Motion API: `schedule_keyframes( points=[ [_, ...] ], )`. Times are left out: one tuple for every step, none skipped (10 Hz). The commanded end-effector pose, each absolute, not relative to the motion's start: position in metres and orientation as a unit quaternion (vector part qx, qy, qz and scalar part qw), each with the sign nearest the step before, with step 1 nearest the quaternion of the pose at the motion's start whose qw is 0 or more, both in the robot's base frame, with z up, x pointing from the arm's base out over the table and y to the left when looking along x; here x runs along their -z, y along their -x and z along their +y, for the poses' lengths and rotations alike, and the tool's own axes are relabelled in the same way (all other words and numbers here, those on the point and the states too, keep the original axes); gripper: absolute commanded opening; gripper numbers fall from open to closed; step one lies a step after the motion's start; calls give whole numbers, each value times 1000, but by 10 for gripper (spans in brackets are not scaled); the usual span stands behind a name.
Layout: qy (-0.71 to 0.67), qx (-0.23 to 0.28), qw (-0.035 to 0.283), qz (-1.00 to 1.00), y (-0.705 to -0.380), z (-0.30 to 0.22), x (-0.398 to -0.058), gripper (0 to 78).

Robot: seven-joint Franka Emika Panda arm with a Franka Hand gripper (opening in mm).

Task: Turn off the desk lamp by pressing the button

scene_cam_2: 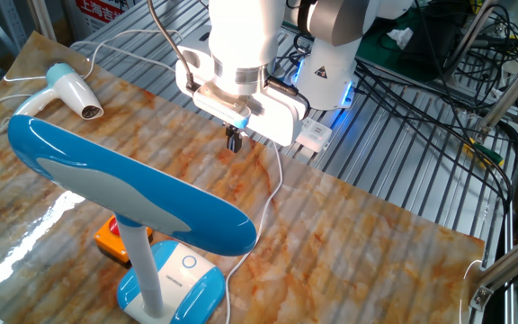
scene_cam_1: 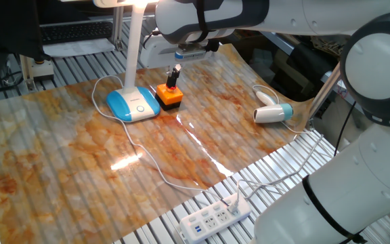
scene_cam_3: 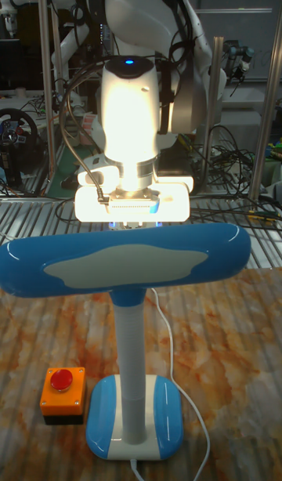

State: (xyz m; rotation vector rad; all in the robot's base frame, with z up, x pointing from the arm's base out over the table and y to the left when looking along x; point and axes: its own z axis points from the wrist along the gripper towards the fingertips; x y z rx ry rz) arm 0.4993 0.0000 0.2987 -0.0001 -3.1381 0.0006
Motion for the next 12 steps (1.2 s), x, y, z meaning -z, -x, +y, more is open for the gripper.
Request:
schedule_keyframes(
  points=[
    [-36, 17, 46, -998, -499, 0, -299, 0],
    [-44, -5, 47, -998, -499, 0, -299, 0],
    [-51, -23, 46, -997, -499, 0, -299, 0],
    [-50, -21, 47, -997, -499, 0, -298, 0],
    [-49, -20, 48, -997, -500, 1, -297, 0],
    [-48, -19, 49, -997, -500, 1, -297, 0],
    [-47, -19, 51, -997, -500, 1, -296, 0],
    [-45, -18, 52, -997, -501, 1, -295, 0],
    [-42, -19, 51, -998, -502, 2, -292, 0],
    [-41, -17, 47, -998, -504, 4, -286, 0],
    [-38, -11, 42, -998, -506, 5, -283, 0],
    [-36, -10, 39, -999, -506, 5, -281, 0]
  ],
)
